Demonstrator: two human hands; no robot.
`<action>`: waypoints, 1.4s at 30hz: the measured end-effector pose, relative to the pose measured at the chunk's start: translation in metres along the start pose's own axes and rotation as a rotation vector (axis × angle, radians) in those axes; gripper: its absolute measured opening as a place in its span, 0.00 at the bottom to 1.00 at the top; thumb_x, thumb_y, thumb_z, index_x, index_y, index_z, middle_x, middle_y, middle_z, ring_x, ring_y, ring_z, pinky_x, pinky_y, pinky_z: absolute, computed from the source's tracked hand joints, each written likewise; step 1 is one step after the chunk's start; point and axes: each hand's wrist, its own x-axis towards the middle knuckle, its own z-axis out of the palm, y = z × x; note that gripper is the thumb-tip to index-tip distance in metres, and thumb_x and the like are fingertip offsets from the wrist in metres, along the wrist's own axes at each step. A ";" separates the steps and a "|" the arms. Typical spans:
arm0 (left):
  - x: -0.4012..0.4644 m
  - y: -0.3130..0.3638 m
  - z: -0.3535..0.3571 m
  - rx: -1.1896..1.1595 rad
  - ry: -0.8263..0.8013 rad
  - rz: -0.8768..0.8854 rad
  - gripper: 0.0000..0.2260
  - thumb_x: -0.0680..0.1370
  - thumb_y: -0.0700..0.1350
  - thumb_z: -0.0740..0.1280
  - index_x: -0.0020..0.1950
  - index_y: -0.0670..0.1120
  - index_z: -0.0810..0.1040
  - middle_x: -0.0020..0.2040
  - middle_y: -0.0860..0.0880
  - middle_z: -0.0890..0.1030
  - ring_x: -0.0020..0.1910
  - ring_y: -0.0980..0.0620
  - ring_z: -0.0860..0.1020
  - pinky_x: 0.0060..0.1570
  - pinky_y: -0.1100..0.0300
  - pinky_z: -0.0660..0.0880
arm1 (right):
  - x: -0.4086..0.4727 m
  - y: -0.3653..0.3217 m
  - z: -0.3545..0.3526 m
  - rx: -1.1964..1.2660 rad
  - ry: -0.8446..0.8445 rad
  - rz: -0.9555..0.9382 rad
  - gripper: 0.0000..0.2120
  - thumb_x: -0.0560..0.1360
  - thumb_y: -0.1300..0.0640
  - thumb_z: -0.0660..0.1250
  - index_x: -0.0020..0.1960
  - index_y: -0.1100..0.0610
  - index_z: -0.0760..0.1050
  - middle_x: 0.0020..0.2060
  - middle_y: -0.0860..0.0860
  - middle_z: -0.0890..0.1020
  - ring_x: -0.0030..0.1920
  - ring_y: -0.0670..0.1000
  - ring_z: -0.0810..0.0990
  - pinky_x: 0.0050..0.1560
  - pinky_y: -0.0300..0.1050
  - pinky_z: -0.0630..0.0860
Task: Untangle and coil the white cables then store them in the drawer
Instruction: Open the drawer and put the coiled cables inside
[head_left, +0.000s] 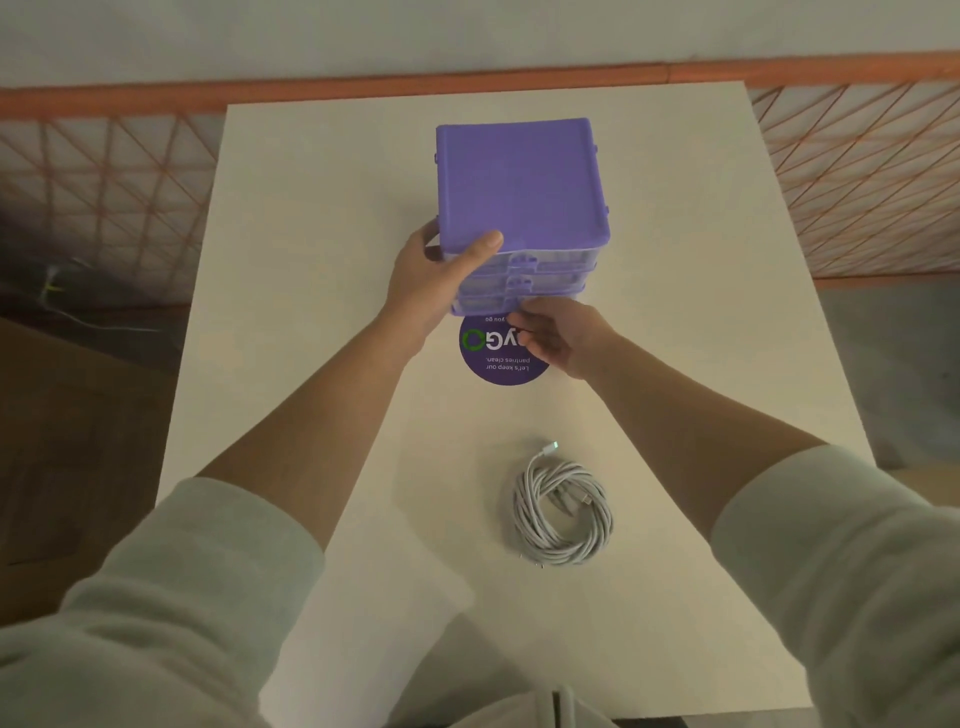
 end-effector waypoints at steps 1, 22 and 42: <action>-0.001 0.001 0.000 -0.004 -0.001 -0.005 0.15 0.72 0.54 0.75 0.57 0.56 0.78 0.49 0.59 0.84 0.45 0.64 0.82 0.42 0.70 0.76 | 0.000 0.001 0.000 0.015 -0.008 0.002 0.09 0.74 0.58 0.72 0.53 0.59 0.79 0.37 0.52 0.86 0.29 0.49 0.80 0.29 0.36 0.78; -0.005 -0.003 0.008 0.002 -0.020 0.033 0.22 0.72 0.58 0.74 0.63 0.54 0.77 0.54 0.57 0.83 0.50 0.62 0.82 0.46 0.68 0.77 | -0.034 0.042 -0.031 -0.177 -0.018 -0.025 0.08 0.73 0.56 0.72 0.48 0.60 0.78 0.33 0.53 0.80 0.24 0.49 0.74 0.29 0.39 0.73; -0.014 -0.011 0.002 -0.097 -0.075 -0.061 0.15 0.69 0.60 0.75 0.51 0.55 0.84 0.51 0.55 0.85 0.54 0.55 0.83 0.64 0.50 0.74 | -0.038 0.061 -0.043 -0.314 0.379 -0.412 0.19 0.79 0.57 0.61 0.69 0.52 0.75 0.52 0.57 0.81 0.38 0.49 0.76 0.37 0.35 0.72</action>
